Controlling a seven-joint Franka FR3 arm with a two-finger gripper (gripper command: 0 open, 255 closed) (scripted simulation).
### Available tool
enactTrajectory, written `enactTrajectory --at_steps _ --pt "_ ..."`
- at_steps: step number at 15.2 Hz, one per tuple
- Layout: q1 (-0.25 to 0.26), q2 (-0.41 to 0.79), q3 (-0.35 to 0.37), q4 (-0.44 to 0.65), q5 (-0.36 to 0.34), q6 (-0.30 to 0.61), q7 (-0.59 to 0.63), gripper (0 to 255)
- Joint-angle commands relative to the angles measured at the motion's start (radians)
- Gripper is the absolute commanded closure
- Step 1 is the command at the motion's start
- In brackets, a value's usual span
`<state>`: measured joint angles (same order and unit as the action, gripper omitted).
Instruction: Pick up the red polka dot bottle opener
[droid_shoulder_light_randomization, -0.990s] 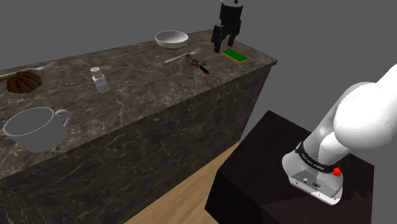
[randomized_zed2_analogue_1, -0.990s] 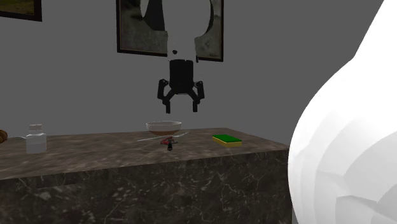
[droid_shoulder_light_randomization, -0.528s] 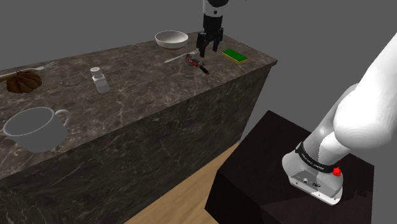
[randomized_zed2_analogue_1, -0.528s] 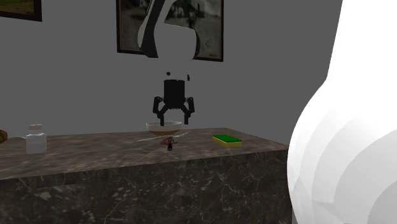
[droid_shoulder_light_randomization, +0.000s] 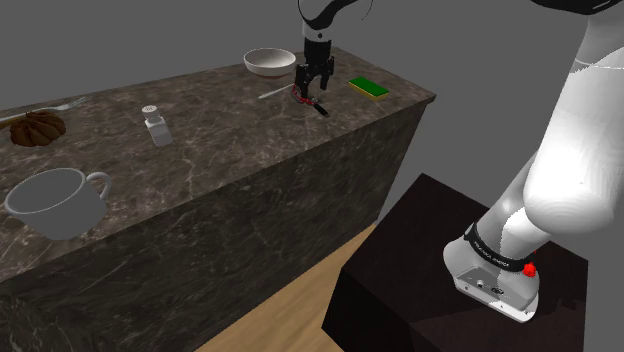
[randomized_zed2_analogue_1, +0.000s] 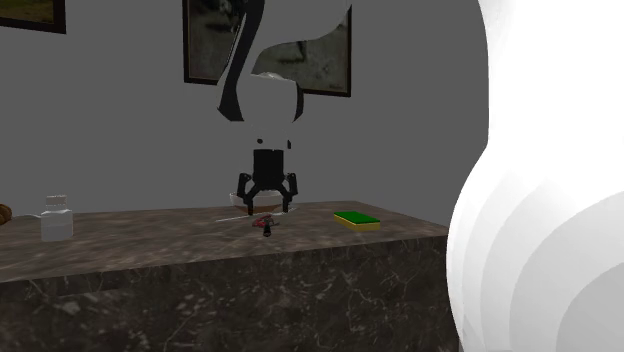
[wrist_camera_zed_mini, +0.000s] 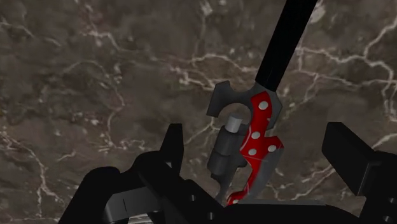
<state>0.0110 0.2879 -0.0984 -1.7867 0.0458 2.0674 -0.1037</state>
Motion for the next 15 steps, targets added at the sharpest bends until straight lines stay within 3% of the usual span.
enactTrajectory --at_steps 1,6,7,15 --pt "-0.001 0.015 0.001 -0.006 0.002 0.021 -0.002 0" --pt "-0.001 0.034 0.002 -0.028 0.005 0.062 -0.004 0" --pt "-0.002 0.036 0.001 -0.026 0.005 0.062 -0.005 255" --pt "-0.002 0.034 0.001 -0.027 0.005 0.062 -0.005 255"
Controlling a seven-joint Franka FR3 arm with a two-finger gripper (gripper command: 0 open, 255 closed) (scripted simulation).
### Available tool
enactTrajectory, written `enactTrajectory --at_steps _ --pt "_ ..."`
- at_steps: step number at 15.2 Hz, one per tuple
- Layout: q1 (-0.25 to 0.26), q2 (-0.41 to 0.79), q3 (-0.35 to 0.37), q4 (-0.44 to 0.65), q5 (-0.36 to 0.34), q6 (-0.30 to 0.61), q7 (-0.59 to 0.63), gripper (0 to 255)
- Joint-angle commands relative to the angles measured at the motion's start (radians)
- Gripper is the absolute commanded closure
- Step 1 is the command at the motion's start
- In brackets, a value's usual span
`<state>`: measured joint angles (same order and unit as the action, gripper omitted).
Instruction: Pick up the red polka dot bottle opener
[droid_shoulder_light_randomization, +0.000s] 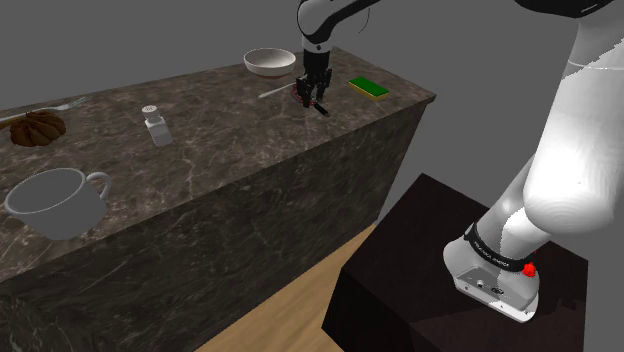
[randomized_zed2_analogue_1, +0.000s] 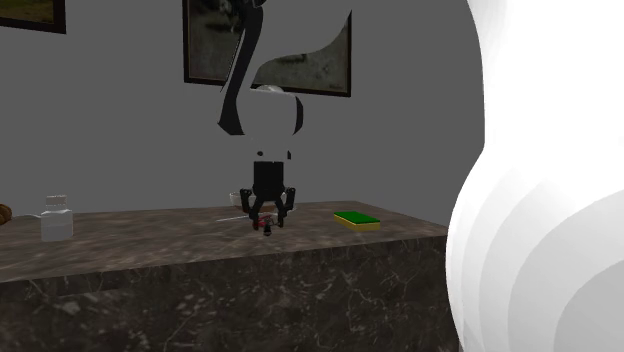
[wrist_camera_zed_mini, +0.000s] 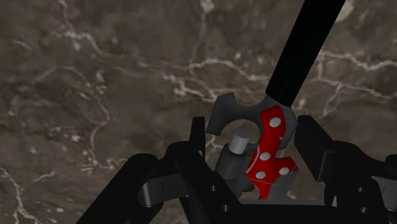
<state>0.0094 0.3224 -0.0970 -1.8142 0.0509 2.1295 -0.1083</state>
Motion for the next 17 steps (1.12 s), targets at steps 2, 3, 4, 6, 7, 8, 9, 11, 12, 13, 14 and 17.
enactTrajectory --at_steps 2,3,4,6,7,8,9,11,12,13,14,17 --pt "0.0 -0.006 0.0 0.005 -0.001 -0.011 0.001 255" --pt "0.001 -0.012 0.0 0.011 -0.002 -0.023 0.002 255" --pt "0.001 -0.017 -0.001 0.018 -0.003 -0.035 0.002 255" --pt "0.001 -0.027 -0.001 0.032 -0.004 -0.058 0.004 255" --pt "0.001 -0.032 -0.001 0.039 -0.005 -0.07 0.004 255" --pt "0.001 -0.036 -0.002 0.046 -0.005 -0.082 0.005 255" --pt "0.001 -0.041 -0.002 0.054 -0.006 -0.094 0.005 255" --pt "0.001 -0.049 -0.002 0.069 -0.007 -0.118 0.006 255" --pt "0.002 -0.053 -0.003 0.078 -0.008 -0.13 0.007 255" --pt "0.002 -0.056 -0.003 0.086 -0.009 -0.142 0.007 255" --pt "0.002 -0.06 -0.003 0.095 -0.009 -0.155 0.008 255" --pt "0.002 -0.067 -0.003 0.115 -0.01 -0.181 0.009 255"
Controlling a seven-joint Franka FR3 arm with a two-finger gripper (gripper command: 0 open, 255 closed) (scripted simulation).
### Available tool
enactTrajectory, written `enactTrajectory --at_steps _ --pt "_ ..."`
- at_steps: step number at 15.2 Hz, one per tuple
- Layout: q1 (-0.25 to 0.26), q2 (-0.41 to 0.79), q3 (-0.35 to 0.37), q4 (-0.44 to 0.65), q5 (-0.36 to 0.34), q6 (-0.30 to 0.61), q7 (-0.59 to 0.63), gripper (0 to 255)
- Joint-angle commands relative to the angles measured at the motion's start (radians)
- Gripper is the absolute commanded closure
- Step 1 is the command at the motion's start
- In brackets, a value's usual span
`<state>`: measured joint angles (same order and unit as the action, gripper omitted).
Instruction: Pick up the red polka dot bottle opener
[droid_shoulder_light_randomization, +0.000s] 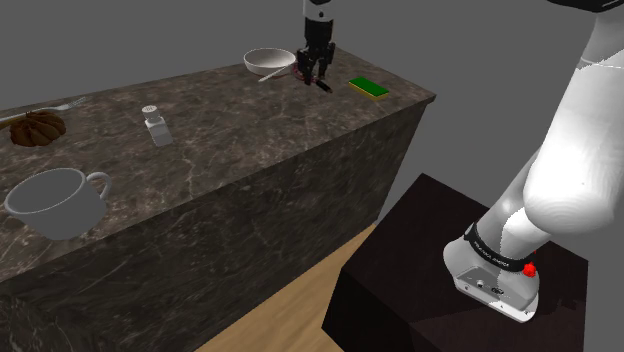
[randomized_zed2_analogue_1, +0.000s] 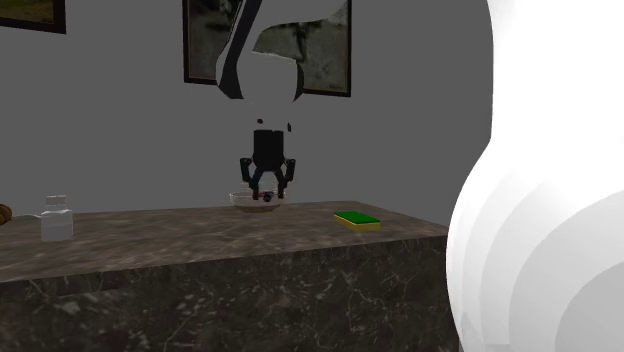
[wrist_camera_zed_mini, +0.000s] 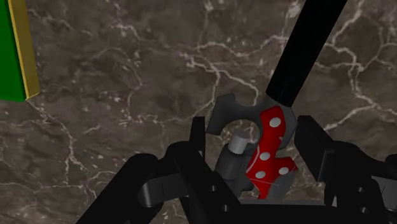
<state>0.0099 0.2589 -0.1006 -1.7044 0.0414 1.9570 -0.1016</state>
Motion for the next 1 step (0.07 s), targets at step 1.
enactTrajectory --at_steps 1 --pt "0.001 -0.003 0.0 0.005 -0.001 -0.009 0.002 255"
